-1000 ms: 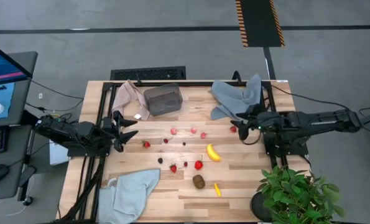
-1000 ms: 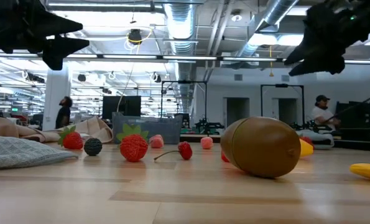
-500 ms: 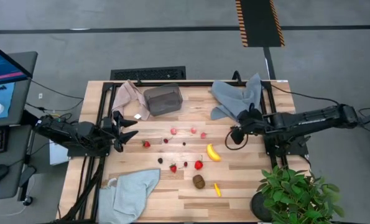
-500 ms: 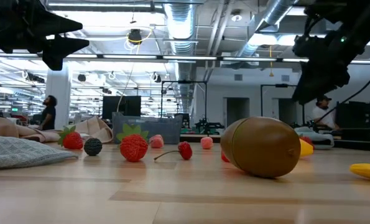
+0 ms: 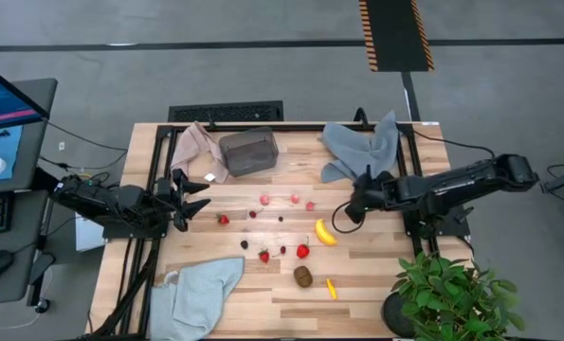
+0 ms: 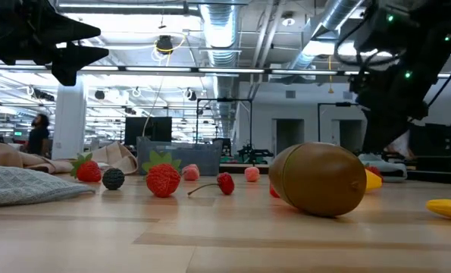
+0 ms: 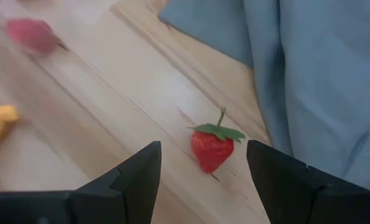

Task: Pick and placing Produce into tupperware
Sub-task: Put the red strawberry into the black bin

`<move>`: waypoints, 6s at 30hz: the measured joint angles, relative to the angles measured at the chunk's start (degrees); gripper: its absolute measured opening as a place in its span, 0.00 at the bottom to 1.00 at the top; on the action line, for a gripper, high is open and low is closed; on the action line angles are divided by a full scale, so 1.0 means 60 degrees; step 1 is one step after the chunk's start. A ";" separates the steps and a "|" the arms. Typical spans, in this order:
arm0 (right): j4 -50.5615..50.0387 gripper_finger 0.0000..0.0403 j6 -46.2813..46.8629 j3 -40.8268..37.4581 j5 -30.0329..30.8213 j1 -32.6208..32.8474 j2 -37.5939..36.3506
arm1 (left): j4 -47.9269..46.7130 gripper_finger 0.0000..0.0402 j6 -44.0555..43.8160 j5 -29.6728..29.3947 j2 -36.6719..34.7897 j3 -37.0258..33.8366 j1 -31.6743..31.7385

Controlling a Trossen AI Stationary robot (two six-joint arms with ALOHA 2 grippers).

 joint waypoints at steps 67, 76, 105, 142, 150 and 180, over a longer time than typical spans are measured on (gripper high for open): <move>0.2360 0.04 -0.1089 -0.0007 -0.0103 -0.0058 0.2499 | -0.0033 0.56 0.0000 0.0040 0.0002 0.0000 0.0000; 0.2371 0.29 -0.0266 -0.0007 -0.0417 -0.0198 0.2499 | -0.0095 0.56 0.0000 0.0040 0.0000 0.0004 0.0000; 0.3442 0.77 0.0449 0.0000 -0.0348 -0.1381 0.2565 | -0.0215 0.56 -0.0157 0.0040 0.0004 0.0004 0.0000; 0.3661 0.41 0.0503 0.0000 -0.0818 -0.1374 0.2568 | -0.0248 0.56 -0.0215 0.0040 0.0002 0.0004 0.0000; 0.4263 0.36 0.0267 0.0000 -0.0822 -0.1290 0.2568 | -0.0248 0.56 -0.0215 0.0040 0.0000 0.0004 0.0000; 0.6425 0.39 -0.2826 0.2362 -0.1850 -0.2221 0.2572 | -0.0248 0.56 -0.0200 0.0033 0.0004 0.0004 -0.0002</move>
